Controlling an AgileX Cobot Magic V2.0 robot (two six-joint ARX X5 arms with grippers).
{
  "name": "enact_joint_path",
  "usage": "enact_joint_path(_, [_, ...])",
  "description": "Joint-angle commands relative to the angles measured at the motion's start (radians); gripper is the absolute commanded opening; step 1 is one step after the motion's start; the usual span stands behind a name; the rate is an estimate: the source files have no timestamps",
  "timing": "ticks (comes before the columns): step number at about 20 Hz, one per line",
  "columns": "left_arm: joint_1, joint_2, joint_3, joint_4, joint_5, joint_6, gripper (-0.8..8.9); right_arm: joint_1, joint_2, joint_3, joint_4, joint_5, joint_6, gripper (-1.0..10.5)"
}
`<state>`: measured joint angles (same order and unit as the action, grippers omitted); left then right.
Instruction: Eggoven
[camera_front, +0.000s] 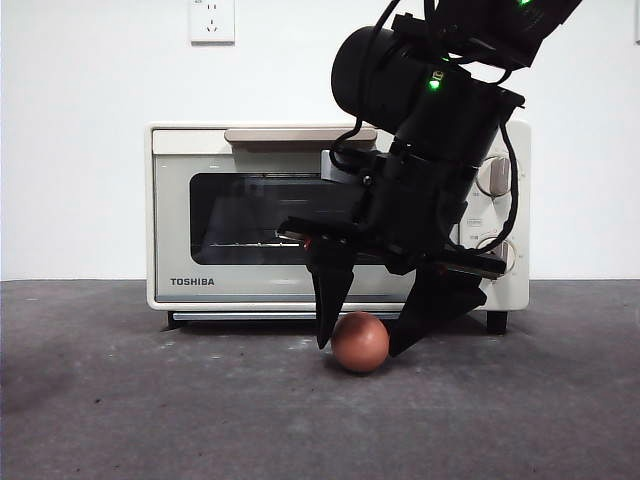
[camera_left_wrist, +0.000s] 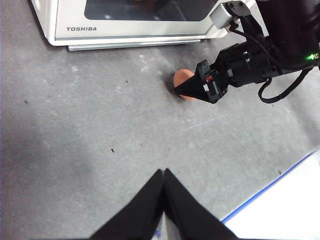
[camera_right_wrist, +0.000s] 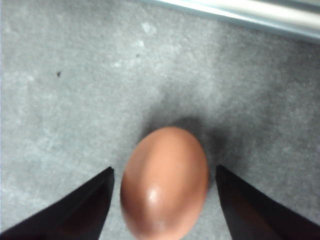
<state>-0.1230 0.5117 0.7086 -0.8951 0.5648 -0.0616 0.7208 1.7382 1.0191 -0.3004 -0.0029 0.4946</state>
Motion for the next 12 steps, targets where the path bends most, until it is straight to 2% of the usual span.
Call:
enact_joint_path(1, [-0.004, 0.005, 0.016, 0.005, 0.004, 0.016, 0.07, 0.010, 0.033, 0.019, 0.008, 0.004, -0.009, 2.7])
enact_joint_path(8, [-0.004, 0.005, 0.016, 0.005, 0.004, 0.016, 0.07, 0.010, 0.036, 0.019, 0.003, -0.010, -0.021, 0.2])
enact_joint_path(12, [-0.004, 0.008, 0.016, 0.024, 0.004, 0.002, 0.07, 0.022, -0.006, 0.019, -0.023, -0.034, -0.060, 0.0])
